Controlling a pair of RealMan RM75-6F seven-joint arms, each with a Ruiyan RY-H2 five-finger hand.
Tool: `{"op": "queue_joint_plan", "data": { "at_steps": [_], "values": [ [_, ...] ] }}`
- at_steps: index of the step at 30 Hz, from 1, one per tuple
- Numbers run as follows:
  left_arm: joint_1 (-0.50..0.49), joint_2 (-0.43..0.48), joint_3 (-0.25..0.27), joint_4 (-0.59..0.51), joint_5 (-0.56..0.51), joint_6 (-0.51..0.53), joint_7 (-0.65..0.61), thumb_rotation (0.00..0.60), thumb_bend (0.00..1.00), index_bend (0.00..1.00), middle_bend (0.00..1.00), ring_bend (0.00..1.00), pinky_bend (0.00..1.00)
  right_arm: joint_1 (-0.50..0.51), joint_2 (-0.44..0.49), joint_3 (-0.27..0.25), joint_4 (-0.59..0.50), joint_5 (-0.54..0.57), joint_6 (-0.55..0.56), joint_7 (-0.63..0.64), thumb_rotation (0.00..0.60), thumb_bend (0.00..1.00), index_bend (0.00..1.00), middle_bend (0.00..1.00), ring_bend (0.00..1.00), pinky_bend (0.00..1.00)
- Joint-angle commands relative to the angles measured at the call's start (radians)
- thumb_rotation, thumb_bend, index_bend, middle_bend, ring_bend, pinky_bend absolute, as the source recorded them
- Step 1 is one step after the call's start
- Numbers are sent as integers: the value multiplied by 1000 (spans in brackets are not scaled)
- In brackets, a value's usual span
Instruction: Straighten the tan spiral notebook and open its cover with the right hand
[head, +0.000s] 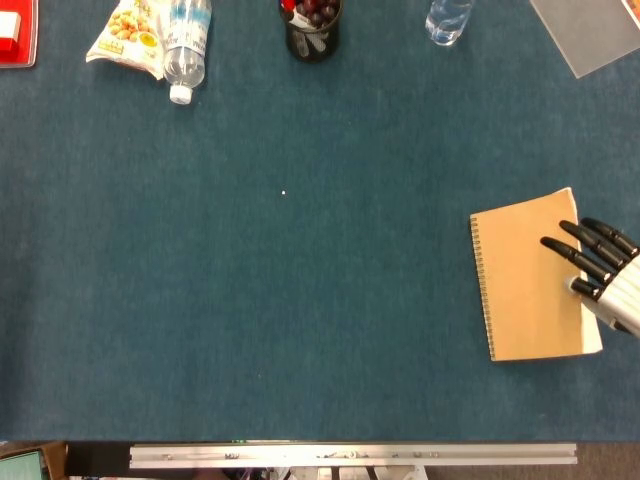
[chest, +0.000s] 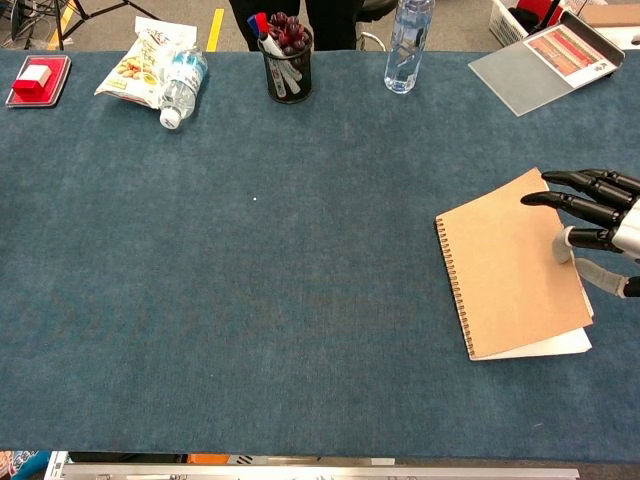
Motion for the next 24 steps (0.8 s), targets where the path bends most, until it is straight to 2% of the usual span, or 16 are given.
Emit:
{"op": "queue_joint_plan", "data": {
  "at_steps": [1, 5, 24],
  "values": [
    [0, 1, 0, -1, 0, 0, -3, 600, 357, 261, 62, 108, 279, 24, 52, 1, -86, -32, -31, -56, 600, 444, 654, 171, 37, 158],
    [0, 0, 1, 1, 0, -1, -4, 600, 358, 261, 62, 108, 279, 39, 45, 23, -113, -37, -53, -62, 600, 444, 654, 171, 37, 158],
    [5, 3, 0, 3, -7, -1, -16, 600, 358, 261, 62, 108, 279, 90, -78, 88, -49, -76, -69, 7, 600, 444, 654, 172, 37, 158]
  ]
}}
